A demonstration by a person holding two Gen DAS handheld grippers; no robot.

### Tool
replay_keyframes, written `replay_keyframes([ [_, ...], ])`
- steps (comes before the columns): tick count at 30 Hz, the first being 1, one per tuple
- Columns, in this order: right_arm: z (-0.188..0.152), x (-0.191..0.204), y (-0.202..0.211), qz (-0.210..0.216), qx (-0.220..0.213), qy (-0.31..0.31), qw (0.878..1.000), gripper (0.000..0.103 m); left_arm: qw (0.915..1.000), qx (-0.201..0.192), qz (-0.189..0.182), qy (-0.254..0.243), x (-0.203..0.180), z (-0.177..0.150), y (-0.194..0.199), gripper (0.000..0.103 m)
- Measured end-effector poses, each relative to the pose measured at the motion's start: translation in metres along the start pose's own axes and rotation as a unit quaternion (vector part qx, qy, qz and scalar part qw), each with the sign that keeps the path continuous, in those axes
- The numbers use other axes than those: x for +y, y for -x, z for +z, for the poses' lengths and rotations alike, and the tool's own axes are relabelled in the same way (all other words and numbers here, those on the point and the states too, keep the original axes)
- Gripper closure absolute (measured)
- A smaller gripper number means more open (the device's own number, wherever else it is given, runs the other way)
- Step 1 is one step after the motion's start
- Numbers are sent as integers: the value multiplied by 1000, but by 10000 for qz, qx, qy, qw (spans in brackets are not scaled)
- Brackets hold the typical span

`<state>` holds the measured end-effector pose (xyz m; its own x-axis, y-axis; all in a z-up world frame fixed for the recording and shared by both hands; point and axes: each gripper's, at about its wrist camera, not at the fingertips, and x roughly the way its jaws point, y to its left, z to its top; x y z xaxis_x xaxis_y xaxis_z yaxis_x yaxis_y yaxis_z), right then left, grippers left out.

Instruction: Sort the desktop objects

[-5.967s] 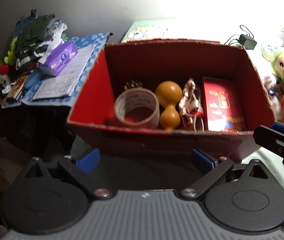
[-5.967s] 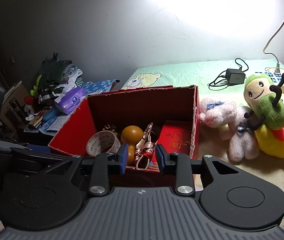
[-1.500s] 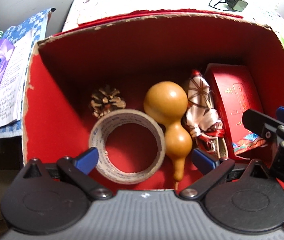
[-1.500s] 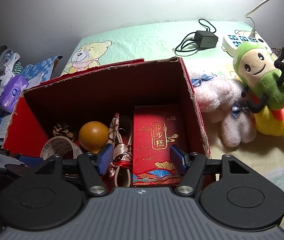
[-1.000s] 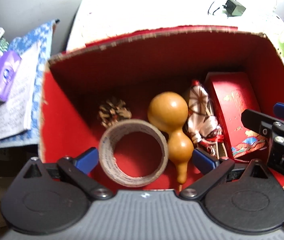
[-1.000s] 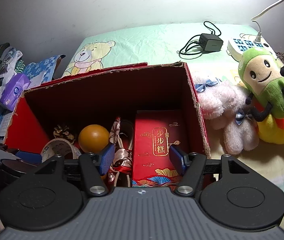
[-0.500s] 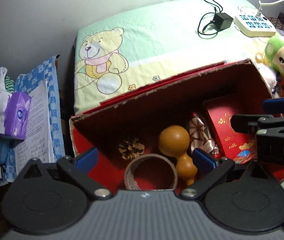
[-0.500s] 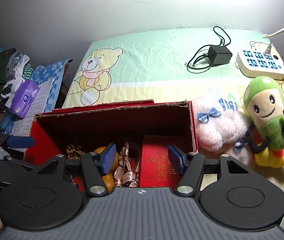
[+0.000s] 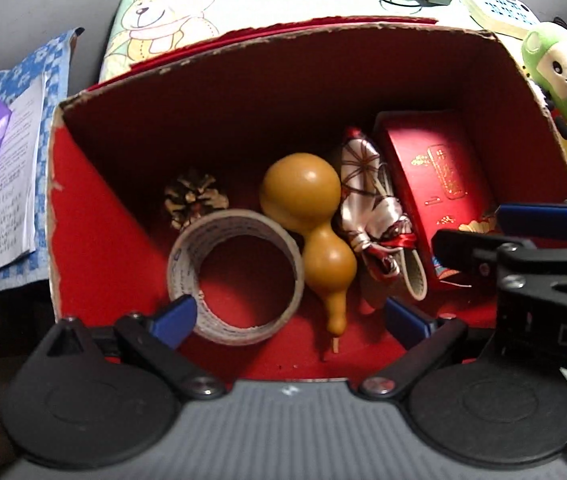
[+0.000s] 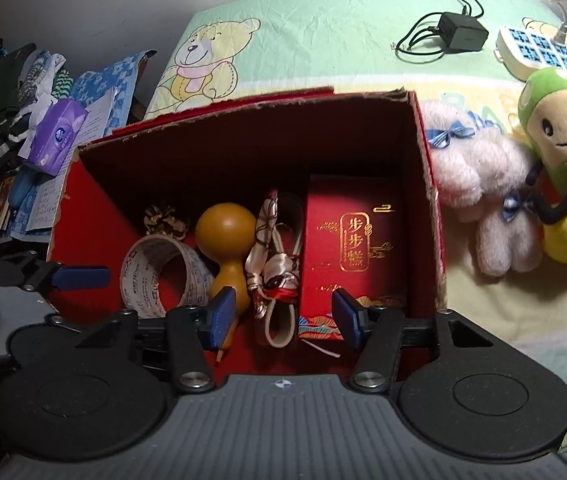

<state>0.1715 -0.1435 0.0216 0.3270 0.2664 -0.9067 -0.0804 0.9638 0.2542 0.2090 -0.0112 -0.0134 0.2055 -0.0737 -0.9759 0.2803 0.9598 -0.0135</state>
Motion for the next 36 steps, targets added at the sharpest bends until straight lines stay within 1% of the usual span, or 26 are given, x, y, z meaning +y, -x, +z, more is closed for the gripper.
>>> replay_keyframes([
  [5, -4, 1, -2, -265, -302, 144, 9991, 48, 10000, 27, 64, -28, -1, -2, -10, 3],
  [8, -6, -4, -7, -395, -372, 81, 9985, 47, 9998, 65, 188, -51, -2, -1, -15, 3],
  [10, -10, -3, -7, -517, -494, 153, 9973, 47, 9998, 87, 154, -10, 2, 0, -17, 3],
  [14, -12, 0, -8, -611, -548, 220, 9964, 47, 9999, -7, 136, 53, 3, -2, -17, 2],
  [17, -13, -1, -7, -612, -587, 125, 9963, 46, 9998, -62, 198, 19, 0, -5, -17, 2],
  [20, -14, 0, -5, -550, -589, 68, 9967, 45, 10000, 27, 28, 76, 1, -7, -18, 2],
  [22, -16, 1, -5, -558, -601, 89, 9966, 44, 9998, 120, -19, 139, 1, -7, -19, 2],
  [25, -19, -1, -4, -608, -656, 36, 9960, 44, 9999, 98, 53, 113, -4, -10, -17, 3],
  [36, -30, -2, 1, -535, -799, -150, 9953, 42, 9996, -5, 223, 196, -5, -18, -9, 3],
])
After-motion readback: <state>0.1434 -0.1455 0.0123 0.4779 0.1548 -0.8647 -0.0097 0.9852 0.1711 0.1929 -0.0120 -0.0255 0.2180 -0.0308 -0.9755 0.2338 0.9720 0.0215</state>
